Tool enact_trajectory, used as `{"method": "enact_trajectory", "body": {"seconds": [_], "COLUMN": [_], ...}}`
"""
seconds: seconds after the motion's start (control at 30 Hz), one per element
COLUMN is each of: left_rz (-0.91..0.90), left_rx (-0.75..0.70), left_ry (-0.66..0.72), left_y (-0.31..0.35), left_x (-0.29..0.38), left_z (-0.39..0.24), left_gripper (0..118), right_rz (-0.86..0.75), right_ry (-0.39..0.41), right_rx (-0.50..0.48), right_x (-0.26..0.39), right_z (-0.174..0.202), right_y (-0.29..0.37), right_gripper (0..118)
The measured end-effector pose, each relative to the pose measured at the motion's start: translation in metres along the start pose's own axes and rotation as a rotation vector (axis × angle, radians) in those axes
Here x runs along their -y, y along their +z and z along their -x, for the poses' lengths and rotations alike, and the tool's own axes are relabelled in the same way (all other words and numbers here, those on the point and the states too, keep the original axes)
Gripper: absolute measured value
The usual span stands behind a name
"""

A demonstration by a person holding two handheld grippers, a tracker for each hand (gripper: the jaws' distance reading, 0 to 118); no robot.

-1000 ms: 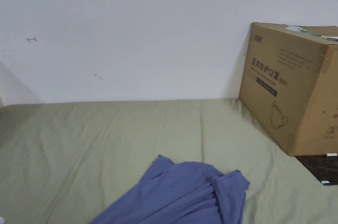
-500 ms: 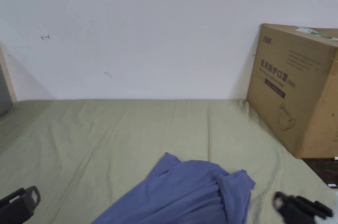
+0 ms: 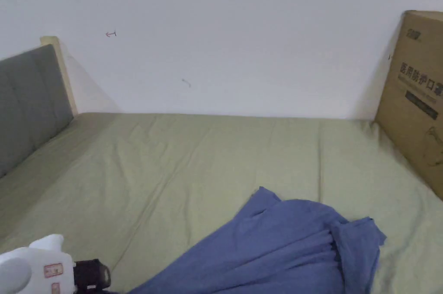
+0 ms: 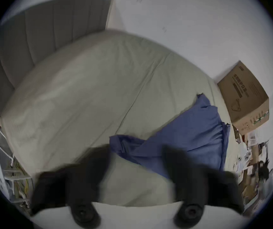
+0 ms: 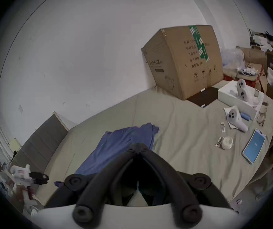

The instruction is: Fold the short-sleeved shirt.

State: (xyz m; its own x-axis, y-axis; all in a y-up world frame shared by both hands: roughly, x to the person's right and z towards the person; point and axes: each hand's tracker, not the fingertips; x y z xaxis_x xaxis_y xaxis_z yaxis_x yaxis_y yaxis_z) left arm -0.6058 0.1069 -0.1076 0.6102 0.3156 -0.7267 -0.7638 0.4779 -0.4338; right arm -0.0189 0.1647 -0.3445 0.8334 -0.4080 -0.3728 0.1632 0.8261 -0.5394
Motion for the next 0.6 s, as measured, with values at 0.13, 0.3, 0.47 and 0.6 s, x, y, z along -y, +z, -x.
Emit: {"method": "enact_trajectory", "body": {"seconds": [0.13, 0.3, 0.47, 0.6], "left_rz": [0.018, 0.101, 0.002, -0.108], "left_rx": [-0.045, 0.021, 0.057, 0.150], "left_ry": [-0.015, -0.010, -0.111, -0.056], "left_y": [-0.042, -0.084, -0.067, -0.029], "left_x": [-0.001, 0.016, 0.040, 0.042], "left_z": [0.012, 0.008, -0.003, 0.006], "left_gripper": [103, 61, 6, 6], "right_rz": [0.047, 0.072, 0.161, 0.257], "right_ry": [0.033, 0.127, 0.151, 0.238], "right_rx": [0.018, 0.069, -0.003, -0.122], "right_x": [0.007, 0.009, -0.016, -0.050], "right_z": [0.005, 0.013, 0.029, 0.081], "right_y": [-0.007, -0.035, -0.112, -0.205], "right_gripper": [0, 0, 0, 0]}}
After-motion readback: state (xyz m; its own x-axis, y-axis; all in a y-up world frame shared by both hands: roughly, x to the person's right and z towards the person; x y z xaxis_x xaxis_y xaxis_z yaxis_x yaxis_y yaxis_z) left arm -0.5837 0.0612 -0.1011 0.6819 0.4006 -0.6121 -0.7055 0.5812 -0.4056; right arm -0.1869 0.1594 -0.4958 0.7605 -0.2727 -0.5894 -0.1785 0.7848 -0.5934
